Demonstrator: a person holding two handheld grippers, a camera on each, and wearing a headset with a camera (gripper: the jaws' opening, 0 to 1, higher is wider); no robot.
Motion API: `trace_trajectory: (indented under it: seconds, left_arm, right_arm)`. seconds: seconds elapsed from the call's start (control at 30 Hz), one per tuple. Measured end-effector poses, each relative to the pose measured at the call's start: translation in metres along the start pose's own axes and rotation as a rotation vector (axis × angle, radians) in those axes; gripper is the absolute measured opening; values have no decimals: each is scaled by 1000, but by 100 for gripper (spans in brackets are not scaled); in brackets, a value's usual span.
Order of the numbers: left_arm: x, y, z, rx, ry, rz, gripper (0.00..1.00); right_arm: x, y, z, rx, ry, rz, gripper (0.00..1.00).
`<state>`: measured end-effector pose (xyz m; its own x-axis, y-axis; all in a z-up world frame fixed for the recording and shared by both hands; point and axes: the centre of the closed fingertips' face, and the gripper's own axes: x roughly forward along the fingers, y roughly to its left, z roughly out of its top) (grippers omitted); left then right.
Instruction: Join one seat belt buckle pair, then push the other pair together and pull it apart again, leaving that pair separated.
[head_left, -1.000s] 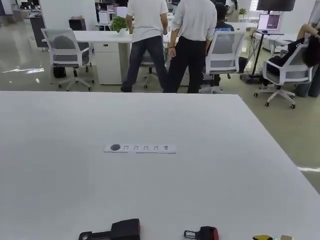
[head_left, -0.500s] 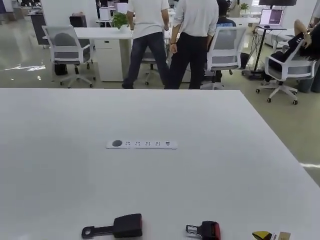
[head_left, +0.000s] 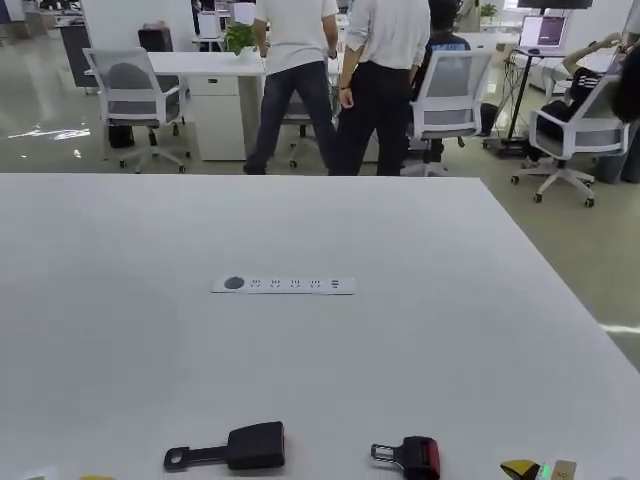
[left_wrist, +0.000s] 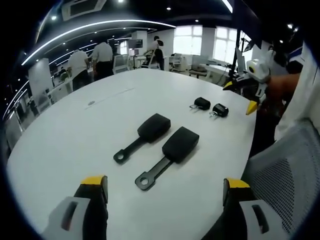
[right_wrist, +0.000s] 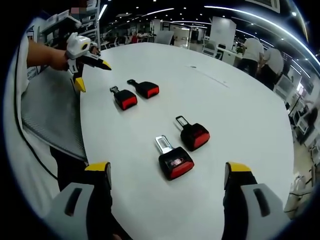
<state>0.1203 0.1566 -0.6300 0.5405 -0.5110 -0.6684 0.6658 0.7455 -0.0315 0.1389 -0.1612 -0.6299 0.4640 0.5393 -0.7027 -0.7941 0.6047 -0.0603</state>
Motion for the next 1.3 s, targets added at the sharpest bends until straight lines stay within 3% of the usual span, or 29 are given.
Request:
trace_trajectory:
  seconds: [0.23, 0.4, 0.93, 1.07, 1.13, 1.3]
  left_arm:
    - [1, 5, -2, 4, -6, 1, 96]
    - [0, 6, 4, 29, -33, 11, 95]
    - [0, 1, 6, 37, -17, 6, 95]
    - [1, -1, 0, 72, 10, -3, 95]
    - [1, 1, 0, 65, 6, -5, 95]
    - [1, -1, 0, 32, -10, -6, 93]
  right_arm:
    - [0, -1, -1, -4, 8, 1, 92]
    - [0, -1, -2, -7, 16, 4, 91]
    - [-1, -1, -6, -40, 42, 10, 87]
    - [-2, -2, -7, -45, 48, 6, 85]
    - [-1, -1, -12, -53, 75, 4, 82]
    - [2, 3, -15, -50, 72, 3, 81]
